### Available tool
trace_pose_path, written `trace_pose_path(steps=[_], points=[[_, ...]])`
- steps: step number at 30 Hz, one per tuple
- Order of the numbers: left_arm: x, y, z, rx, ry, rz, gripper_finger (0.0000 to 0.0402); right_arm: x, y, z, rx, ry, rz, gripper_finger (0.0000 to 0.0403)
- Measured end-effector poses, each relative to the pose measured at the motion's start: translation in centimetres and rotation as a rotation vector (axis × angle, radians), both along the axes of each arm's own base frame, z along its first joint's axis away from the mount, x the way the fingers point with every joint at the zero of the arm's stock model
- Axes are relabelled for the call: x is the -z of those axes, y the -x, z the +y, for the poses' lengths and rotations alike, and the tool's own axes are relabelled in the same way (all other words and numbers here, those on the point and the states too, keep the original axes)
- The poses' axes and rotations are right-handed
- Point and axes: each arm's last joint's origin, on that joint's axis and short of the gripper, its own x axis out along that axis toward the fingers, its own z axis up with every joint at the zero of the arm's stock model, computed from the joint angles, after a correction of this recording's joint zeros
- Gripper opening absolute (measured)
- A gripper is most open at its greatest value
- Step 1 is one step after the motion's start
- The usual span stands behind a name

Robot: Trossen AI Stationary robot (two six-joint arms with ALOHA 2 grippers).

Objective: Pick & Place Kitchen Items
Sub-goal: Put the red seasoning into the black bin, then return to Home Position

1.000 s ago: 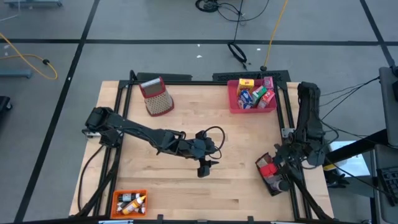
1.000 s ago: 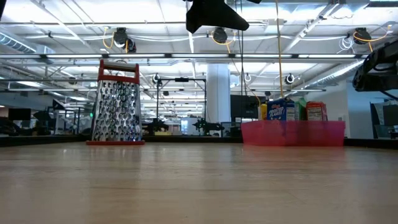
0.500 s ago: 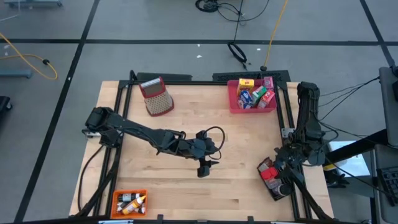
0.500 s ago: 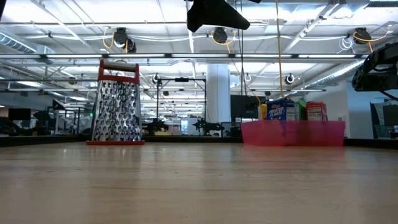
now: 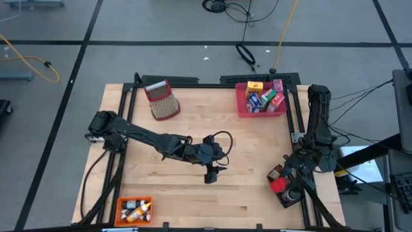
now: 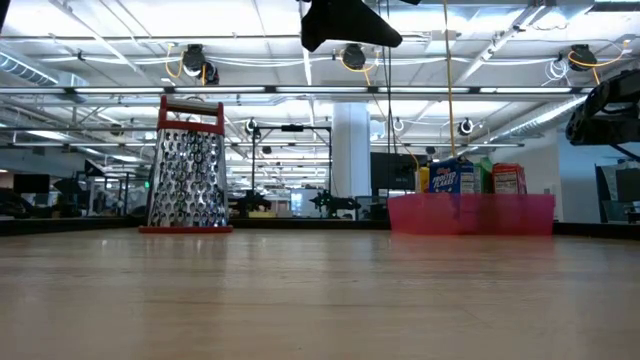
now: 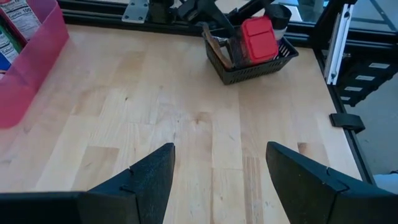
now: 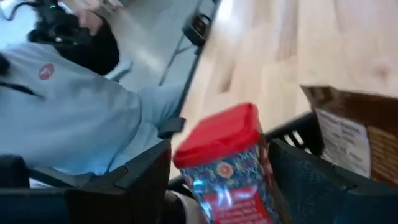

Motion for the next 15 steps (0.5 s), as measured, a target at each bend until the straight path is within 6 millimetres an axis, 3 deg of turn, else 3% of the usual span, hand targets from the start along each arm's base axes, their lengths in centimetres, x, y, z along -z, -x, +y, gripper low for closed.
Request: trace_pose_path(steps=[15], points=[[-0.1, -0.1, 0.0, 0.004, -0.001, -0.016, 0.0255, -2.4, -0.2, 0.0, 0.007, 0.054, -0.149, 0.0218]])
